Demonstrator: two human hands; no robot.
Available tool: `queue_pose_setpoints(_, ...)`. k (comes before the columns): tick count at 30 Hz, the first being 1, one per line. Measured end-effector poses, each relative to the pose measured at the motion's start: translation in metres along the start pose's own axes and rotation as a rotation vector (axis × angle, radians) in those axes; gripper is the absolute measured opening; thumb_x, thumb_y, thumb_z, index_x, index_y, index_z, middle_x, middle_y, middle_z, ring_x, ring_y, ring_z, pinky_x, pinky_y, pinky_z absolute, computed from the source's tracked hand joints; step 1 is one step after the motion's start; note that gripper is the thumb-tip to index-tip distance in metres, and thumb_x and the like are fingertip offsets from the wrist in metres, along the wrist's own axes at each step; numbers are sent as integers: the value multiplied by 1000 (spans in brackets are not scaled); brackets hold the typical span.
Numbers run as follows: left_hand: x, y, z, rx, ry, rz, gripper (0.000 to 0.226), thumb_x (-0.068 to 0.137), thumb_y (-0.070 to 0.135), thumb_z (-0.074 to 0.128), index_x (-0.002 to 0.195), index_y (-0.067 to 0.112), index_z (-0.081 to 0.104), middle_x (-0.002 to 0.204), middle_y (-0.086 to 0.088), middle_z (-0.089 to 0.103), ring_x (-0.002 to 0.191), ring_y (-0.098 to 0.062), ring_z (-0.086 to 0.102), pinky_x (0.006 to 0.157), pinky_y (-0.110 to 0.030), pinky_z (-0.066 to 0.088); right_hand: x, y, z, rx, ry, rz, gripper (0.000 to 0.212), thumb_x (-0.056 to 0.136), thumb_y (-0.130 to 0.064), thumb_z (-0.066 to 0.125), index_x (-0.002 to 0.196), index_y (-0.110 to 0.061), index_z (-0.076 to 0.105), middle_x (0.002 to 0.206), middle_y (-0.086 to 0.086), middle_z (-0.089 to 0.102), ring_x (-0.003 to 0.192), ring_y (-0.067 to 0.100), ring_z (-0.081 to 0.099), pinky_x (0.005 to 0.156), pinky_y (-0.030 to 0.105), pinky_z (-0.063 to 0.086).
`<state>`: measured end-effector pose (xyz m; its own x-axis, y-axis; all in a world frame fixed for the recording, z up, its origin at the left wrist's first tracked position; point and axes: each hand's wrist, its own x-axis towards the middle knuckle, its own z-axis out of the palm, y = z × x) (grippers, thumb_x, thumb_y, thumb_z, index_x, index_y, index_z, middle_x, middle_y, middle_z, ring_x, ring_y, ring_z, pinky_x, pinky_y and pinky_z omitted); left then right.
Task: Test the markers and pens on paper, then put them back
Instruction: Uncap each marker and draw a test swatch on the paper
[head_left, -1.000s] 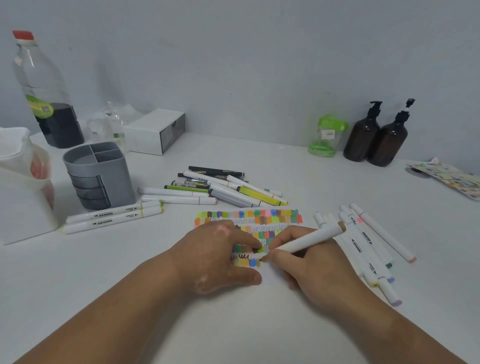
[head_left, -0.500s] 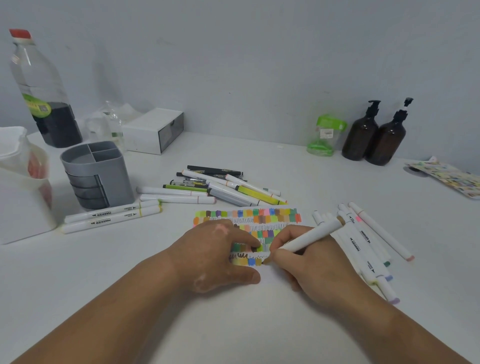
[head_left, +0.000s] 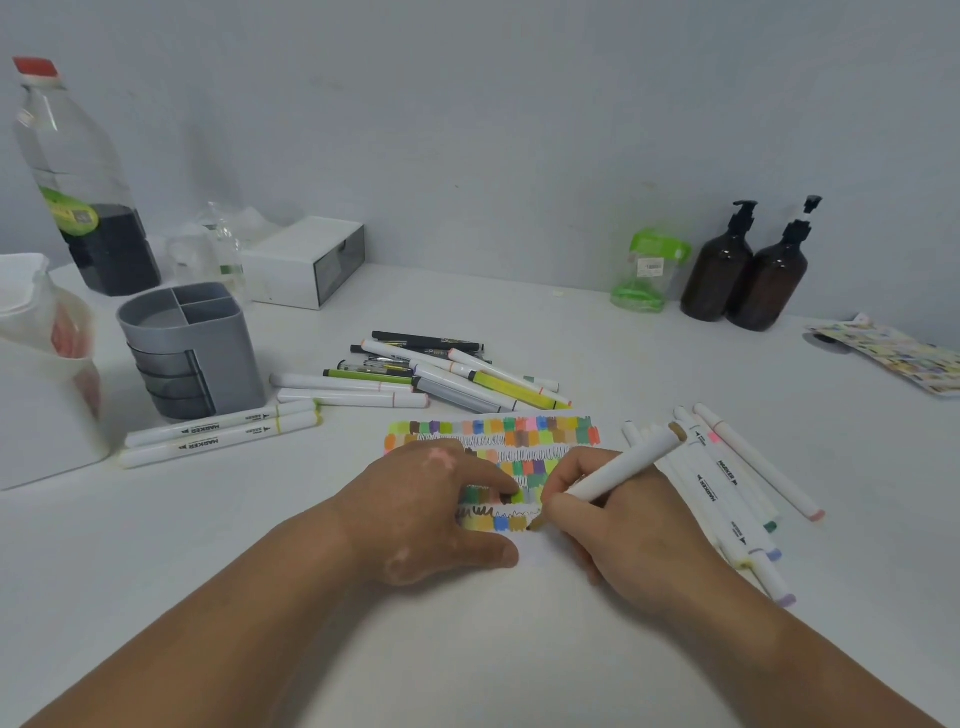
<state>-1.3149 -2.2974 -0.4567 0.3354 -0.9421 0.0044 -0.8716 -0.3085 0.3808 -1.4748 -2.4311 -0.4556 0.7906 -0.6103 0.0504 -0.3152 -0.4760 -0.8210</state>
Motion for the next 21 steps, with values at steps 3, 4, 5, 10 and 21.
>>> queue_pose_setpoints(3, 0, 0, 0, 11, -7, -13, 63, 76, 72, 69, 133, 48, 57, 97, 21, 42, 90, -7, 42, 74, -23, 35, 1, 1, 1, 12, 21, -6, 14, 82, -18, 69, 73, -28, 65, 49, -9, 58, 43, 6, 51, 44, 21, 41)
queue_pose_setpoints(4, 0, 0, 0, 15, -7, -15, 64, 76, 72, 69, 133, 47, 57, 99, 21, 43, 90, -6, 42, 74, -23, 35, 1, 1, 1, 19, 17, -9, 15, 82, -18, 69, 73, -29, 66, 49, -9, 58, 42, 6, 51, 43, 20, 40)
queue_pose_setpoints(5, 1, 0, 0, 18, -7, -15, 65, 76, 73, 69, 134, 46, 56, 101, 22, 44, 90, -6, 42, 75, -22, 35, 1, 2, 1, 18, 8, -17, 15, 82, -18, 69, 73, -29, 66, 49, -9, 58, 42, 5, 50, 42, 19, 39)
queue_pose_setpoints(10, -3, -1, -2, -81, 69, -27, 66, 76, 67, 72, 135, 46, 51, 87, 29, 44, 80, 7, 47, 68, -9, 34, 5, 8, -4, 259, 120, -34, 10, 81, -15, 71, 74, -21, 66, 49, 0, 54, 42, 15, 45, 40, 26, 35)
queue_pose_setpoints(21, -2, -1, -11, -954, 261, -65, 25, 104, 1, 44, 119, 19, 54, 105, 0, 75, 86, -29, 71, 83, -38, 60, 10, 14, -25, 742, 83, -70, 18, 67, -26, 82, 78, -16, 73, 59, 7, 56, 49, 16, 50, 41, 23, 41)
